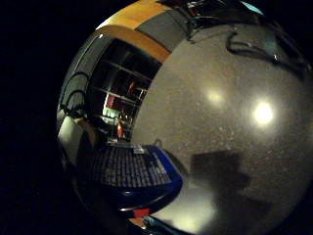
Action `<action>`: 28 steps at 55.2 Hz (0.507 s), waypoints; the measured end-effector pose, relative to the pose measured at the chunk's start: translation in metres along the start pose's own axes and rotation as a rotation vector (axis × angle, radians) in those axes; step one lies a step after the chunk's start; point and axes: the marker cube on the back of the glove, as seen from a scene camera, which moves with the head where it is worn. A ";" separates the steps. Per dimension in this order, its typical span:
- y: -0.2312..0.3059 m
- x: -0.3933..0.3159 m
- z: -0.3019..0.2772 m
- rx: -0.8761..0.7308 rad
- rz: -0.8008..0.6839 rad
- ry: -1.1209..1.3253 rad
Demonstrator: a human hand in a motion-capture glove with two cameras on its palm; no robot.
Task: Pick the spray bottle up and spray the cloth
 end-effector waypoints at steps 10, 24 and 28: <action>0.002 -0.074 -0.029 -0.299 -0.285 0.212; 0.044 -0.178 -0.062 -0.630 -0.611 0.513; 0.059 -0.198 -0.070 -0.686 -0.696 0.608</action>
